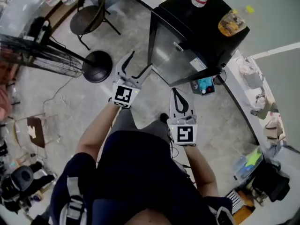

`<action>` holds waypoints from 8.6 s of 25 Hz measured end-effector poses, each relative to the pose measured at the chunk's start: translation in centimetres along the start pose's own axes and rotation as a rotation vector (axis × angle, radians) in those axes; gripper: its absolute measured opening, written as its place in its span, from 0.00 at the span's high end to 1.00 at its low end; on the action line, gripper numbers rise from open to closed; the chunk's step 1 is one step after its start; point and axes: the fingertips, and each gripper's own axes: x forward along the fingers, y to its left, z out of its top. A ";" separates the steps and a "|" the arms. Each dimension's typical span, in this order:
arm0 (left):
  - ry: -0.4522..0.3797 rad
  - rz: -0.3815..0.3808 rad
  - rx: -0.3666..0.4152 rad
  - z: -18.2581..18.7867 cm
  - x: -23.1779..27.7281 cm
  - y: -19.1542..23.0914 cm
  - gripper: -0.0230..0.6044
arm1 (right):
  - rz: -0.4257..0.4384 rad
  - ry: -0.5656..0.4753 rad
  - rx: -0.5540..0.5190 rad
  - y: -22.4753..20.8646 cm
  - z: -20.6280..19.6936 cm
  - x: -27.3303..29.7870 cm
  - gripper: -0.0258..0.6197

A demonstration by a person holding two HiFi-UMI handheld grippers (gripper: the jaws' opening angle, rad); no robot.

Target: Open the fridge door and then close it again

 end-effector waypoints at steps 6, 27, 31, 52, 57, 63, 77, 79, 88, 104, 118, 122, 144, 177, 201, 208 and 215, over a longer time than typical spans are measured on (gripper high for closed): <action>0.027 -0.162 -0.017 -3.4 2.9 2.8 0.45 | -0.203 0.064 0.034 3.2 0.2 2.9 0.93; 0.177 -0.256 -0.113 -18.4 17.4 6.5 0.45 | -0.268 0.150 0.064 0.9 -6.3 4.5 0.93; 0.157 -0.310 -0.118 -18.6 19.4 7.5 0.45 | -0.268 0.178 0.076 0.9 -7.3 5.5 0.93; 0.154 -0.506 -0.124 -18.2 20.6 7.0 0.64 | -0.276 0.209 0.114 2.0 -9.3 6.8 0.93; 0.176 -0.484 -0.107 -18.1 20.5 7.1 0.66 | -0.271 0.210 0.113 2.7 -9.4 6.4 0.93; 0.186 -0.452 -0.096 -18.3 20.2 7.3 0.66 | -0.280 0.217 0.121 2.9 -9.4 6.1 0.93; 0.199 -0.416 -0.068 -18.2 14.9 6.3 0.70 | -0.281 0.219 0.121 2.5 -9.6 4.6 0.93; 0.204 -0.399 -0.065 -18.3 13.6 6.3 0.71 | -0.275 0.225 0.121 3.0 -9.4 4.3 0.93; 0.237 -0.316 -0.059 -18.6 8.3 5.7 0.73 | -0.290 0.209 0.116 4.3 -8.5 1.7 0.93; 0.246 -0.228 -0.058 -17.5 2.2 2.9 0.77 | -0.313 0.215 0.121 4.7 -7.8 -3.6 0.93; 0.276 -0.123 -0.050 -17.3 -4.4 -0.6 0.79 | -0.251 0.177 0.093 6.0 -6.5 -7.6 0.93; 0.284 -0.115 -0.056 -17.1 -6.0 -1.6 0.81 | -0.234 0.182 0.098 7.0 -6.5 -8.5 0.93; 0.295 -0.233 0.011 -16.6 -13.1 -8.6 0.86 | -0.464 0.244 0.113 16.8 -5.9 -14.6 0.93; 0.315 -0.274 0.035 -15.2 -18.5 -20.4 0.89 | -0.507 0.241 0.099 13.7 -7.7 -24.2 0.93; 0.274 -0.331 0.103 -14.4 -19.5 -20.9 0.88 | -0.478 0.221 0.057 13.1 -6.7 -23.9 0.93; 0.269 -0.356 0.102 -13.8 -21.7 -18.9 0.89 | -0.464 0.202 0.046 13.2 -6.0 -22.2 0.93; 0.246 -0.365 0.071 -12.5 -23.5 -16.1 0.92 | -0.463 0.196 0.065 14.0 -5.8 -20.2 0.93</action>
